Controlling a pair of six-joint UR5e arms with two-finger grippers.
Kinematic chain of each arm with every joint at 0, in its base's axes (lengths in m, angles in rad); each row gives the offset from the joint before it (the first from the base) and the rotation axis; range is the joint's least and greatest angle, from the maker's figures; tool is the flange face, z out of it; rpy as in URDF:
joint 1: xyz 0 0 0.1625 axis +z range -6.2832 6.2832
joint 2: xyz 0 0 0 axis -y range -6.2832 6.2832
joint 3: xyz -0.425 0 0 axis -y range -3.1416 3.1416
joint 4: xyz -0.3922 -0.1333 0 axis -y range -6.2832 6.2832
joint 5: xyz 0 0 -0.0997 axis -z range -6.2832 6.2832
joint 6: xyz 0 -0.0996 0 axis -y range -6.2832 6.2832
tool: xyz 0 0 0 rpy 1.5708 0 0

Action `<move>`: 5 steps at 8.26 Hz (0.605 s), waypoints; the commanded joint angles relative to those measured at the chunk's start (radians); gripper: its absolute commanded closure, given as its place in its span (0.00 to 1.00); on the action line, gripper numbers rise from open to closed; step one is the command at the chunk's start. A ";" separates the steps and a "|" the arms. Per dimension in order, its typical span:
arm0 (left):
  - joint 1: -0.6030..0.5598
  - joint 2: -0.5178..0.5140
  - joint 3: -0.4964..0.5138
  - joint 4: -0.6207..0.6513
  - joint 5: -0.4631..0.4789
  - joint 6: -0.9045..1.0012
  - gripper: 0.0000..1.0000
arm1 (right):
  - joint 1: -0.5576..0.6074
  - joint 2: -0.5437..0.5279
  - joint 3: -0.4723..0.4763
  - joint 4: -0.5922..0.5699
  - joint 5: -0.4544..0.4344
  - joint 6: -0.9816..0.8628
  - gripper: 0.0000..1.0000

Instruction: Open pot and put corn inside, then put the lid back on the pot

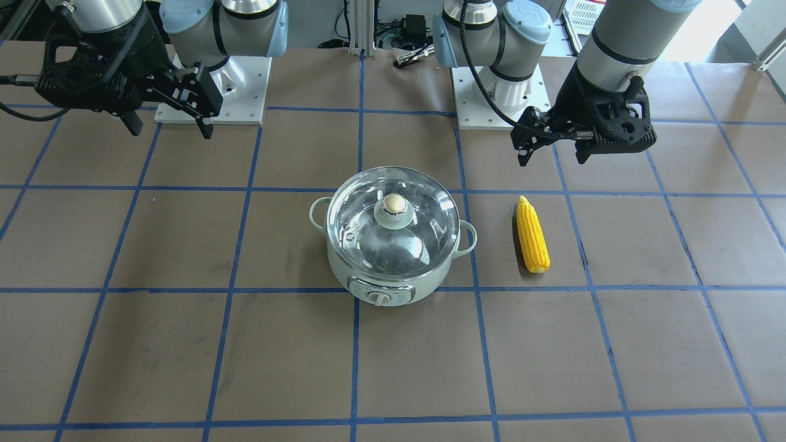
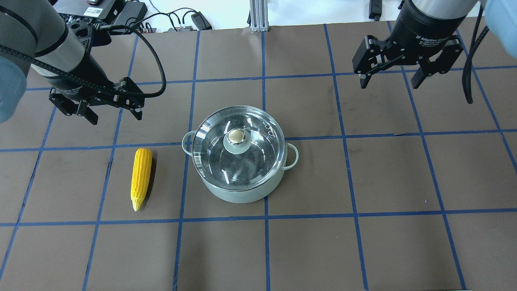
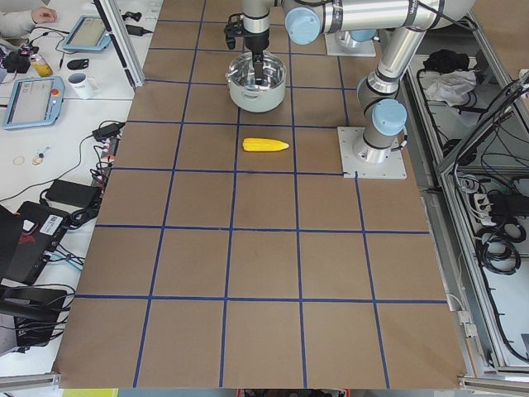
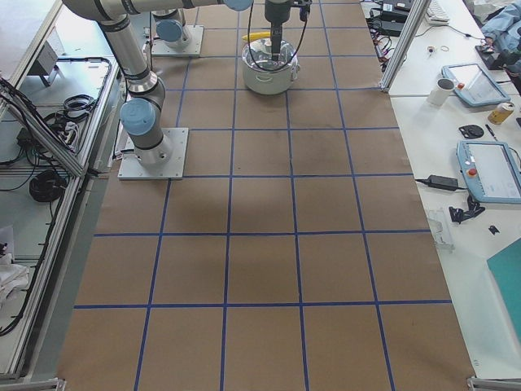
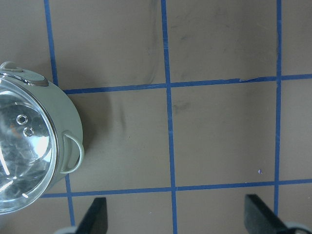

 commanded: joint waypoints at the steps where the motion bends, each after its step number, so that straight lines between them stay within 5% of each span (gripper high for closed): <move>1: 0.000 0.001 0.001 0.002 0.000 0.007 0.00 | 0.000 0.000 0.000 0.000 0.004 0.000 0.00; 5: 0.023 -0.007 -0.008 0.004 0.003 0.082 0.00 | 0.000 0.000 0.000 0.000 0.007 0.000 0.00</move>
